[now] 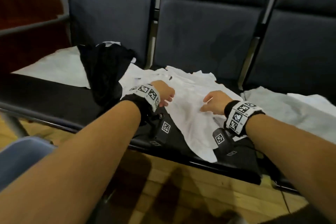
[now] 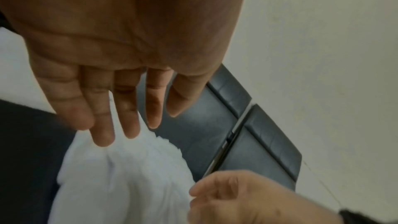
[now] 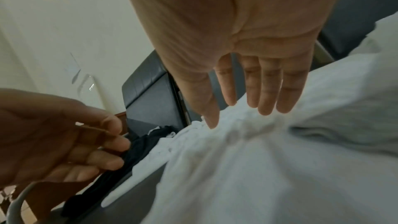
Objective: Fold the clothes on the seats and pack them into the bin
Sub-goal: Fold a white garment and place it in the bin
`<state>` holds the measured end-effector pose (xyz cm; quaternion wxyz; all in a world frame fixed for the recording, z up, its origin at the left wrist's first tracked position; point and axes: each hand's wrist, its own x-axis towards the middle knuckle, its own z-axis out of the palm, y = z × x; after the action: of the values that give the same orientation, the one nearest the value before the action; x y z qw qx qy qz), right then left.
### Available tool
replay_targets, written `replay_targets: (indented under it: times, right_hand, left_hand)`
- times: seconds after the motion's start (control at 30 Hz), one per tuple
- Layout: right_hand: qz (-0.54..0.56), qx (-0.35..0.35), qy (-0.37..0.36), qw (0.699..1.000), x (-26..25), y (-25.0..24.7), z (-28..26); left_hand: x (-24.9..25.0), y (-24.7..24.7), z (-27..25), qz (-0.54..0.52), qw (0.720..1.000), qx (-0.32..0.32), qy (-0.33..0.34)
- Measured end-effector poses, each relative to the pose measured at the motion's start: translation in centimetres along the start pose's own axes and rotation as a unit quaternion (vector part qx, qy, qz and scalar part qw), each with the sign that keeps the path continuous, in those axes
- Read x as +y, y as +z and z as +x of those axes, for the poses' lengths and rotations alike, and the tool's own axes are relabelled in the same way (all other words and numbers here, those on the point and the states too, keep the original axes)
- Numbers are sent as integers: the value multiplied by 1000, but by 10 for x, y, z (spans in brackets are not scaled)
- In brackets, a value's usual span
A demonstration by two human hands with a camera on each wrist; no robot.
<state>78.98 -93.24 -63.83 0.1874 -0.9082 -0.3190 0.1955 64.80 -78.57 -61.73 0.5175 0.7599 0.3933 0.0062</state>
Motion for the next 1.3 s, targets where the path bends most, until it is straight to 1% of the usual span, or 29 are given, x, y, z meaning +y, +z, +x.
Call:
replay_targets:
  times: [0.1,0.17,0.23,0.3,0.37,0.47,0.5,0.6,0.67,0.7,0.73,0.77,0.8,0.83,0.87,0.93,1.0,1.03,1.07,1.1,1.13,1.17,1.2,1.23,1.3]
  right_hand:
    - [-42,-16,7,999,34,9,-1]
    - [-84,-39,-4,996,46,15,1]
    - [-105,-48,-22,993,51,17,4]
    - [-99,-54,-39,993,52,15,8]
    - [-91,-52,-55,993,54,11,11]
    - [-64,-41,-79,994,60,0,11]
    - [-43,-33,-84,995,63,-3,11]
    - [18,-2,-93,996,72,-8,9]
    - [42,21,-99,994,75,-9,7]
    - [48,29,-100,993,75,-10,7]
    - [51,33,-100,993,76,-11,7]
    - [46,33,-100,993,76,-12,6]
    - [36,29,-102,994,76,-13,6]
    - [28,20,-102,994,78,-14,5]
    - [26,7,-102,994,80,-14,3]
    - [5,-36,-112,993,84,-12,-2]
    - [-72,-70,-122,987,88,-5,-3]
    - [-106,-72,-121,984,89,-1,-2]
    - [-124,-62,-115,984,90,1,0]
    - [-129,-49,-110,984,90,2,2]
    - [-128,-36,-107,985,90,1,3]
    - [-131,-27,-100,986,90,0,4]
    - [-134,-25,-94,986,91,-2,4]
    - [-141,-31,-86,986,92,-4,4]
    - [-160,-43,-58,985,97,-9,4]
  left_hand:
    - [-9,48,16,119,993,-12,12]
    - [-18,65,24,187,982,-25,13]
    - [-25,70,32,193,981,-19,7]
    - [-31,70,35,195,981,-21,10]
    - [-37,70,36,261,964,-27,35]
    - [-38,70,36,342,936,1,83]
    - [-37,68,35,343,935,9,88]
    - [-32,65,35,291,953,27,82]
    - [-28,61,34,254,960,66,102]
    - [-25,58,33,216,966,95,110]
    - [-21,54,32,156,974,116,119]
    - [-16,50,30,72,982,125,126]
    - [-13,44,29,-10,983,130,130]
    - [-9,40,26,-67,980,140,125]
    - [-8,36,27,-90,977,150,119]
    - [-4,34,22,-64,978,160,118]
    - [-1,35,13,4,985,133,111]
    - [-1,37,8,68,986,111,104]
    - [-3,38,4,143,981,89,100]
    - [-4,39,1,204,971,73,99]
    - [-5,39,-1,240,963,67,103]
    - [-6,36,-2,243,960,80,112]
    - [-5,33,-2,221,962,103,122]
    - [-3,29,-2,189,964,135,125]
    - [2,20,-3,127,959,222,125]
